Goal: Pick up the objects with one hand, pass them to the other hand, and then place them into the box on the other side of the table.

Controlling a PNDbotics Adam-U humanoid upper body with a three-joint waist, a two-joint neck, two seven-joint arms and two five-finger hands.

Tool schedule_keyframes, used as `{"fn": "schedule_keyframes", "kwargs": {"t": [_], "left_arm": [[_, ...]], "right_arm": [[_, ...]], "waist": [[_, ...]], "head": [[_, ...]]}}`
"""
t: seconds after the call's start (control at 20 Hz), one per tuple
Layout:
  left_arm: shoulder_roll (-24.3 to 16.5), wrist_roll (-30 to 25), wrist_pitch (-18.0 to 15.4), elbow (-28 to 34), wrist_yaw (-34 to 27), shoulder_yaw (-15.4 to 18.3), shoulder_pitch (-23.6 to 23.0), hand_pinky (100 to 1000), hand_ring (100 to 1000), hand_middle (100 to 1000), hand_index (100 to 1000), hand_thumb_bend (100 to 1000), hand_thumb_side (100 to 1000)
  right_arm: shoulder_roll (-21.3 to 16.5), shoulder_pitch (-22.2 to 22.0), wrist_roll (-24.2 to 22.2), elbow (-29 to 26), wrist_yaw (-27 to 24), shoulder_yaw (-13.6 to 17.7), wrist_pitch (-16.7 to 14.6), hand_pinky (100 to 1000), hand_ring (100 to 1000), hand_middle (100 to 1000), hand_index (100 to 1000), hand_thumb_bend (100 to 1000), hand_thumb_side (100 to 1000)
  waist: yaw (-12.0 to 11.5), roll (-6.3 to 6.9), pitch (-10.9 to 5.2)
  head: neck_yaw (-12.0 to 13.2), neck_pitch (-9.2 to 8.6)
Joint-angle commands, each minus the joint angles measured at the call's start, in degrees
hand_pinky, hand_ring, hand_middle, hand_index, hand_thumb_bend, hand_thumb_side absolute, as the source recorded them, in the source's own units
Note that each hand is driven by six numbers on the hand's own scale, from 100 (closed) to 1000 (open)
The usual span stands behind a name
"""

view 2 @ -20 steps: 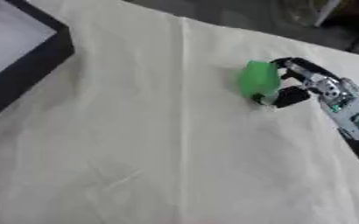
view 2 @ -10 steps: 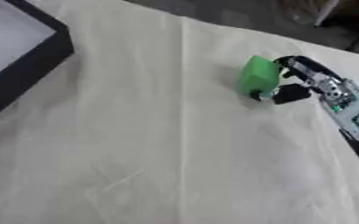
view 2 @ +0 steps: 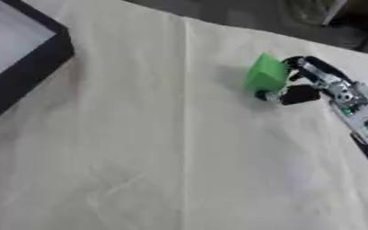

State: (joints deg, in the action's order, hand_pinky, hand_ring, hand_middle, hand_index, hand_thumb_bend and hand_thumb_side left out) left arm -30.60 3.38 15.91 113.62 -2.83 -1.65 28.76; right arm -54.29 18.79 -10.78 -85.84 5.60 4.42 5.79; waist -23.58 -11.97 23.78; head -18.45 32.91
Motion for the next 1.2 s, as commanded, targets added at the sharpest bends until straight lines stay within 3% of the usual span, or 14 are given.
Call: {"fn": "schedule_keyframes", "kwargs": {"t": [0.05,0.2,0.5,0.6,0.85,1.2], "left_arm": [[-0.7,-0.1,0.0,1.0,-0.2,0.3,0.3,985,628,621,653,100,666],[-0.7,0.1,0.0,1.0,-0.4,0.5,-0.3,985,628,621,653,100,664],[-1.0,0.8,0.0,1.0,-1.0,1.1,-2.1,984,628,624,653,100,659],[-1.1,1.0,0.0,1.0,-1.4,1.3,-2.5,983,628,625,653,100,655],[-1.8,1.4,-0.3,1.0,-2.4,1.6,-3.4,978,627,625,654,100,646],[-3.2,2.0,-1.2,1.0,-3.7,1.9,-4.2,968,627,626,656,100,631]], "right_arm": [[-3.2,0.6,0.4,-1.3,-1.5,0.4,-0.1,753,853,413,420,528,304],[-3.4,0.6,1.2,-3.1,-2.8,0.1,-0.2,692,837,396,405,522,270],[-3.2,-0.1,4.9,-9.1,-7.3,-0.2,1.3,387,782,364,372,487,187],[-2.6,-0.1,6.3,-10.7,-8.8,-0.3,2.2,339,777,358,365,476,166],[-0.1,0.5,10.6,-14.8,-11.3,-0.5,4.5,291,771,347,356,444,123],[7.7,3.0,20.5,-19.4,-14.7,-1.8,6.7,292,775,342,352,374,100]], "waist": [[0.4,0.88,-1.94],[1.2,1.55,-2.54],[3.6,3.16,-4.43],[4.4,3.73,-5.17],[6.5,5.25,-7.06],[8.8,6.68,-9.29]], "head": [[0.3,0.39],[1.0,0.93],[3.1,2.71],[3.7,3.31],[6.2,4.84],[9.5,6.85]]}}
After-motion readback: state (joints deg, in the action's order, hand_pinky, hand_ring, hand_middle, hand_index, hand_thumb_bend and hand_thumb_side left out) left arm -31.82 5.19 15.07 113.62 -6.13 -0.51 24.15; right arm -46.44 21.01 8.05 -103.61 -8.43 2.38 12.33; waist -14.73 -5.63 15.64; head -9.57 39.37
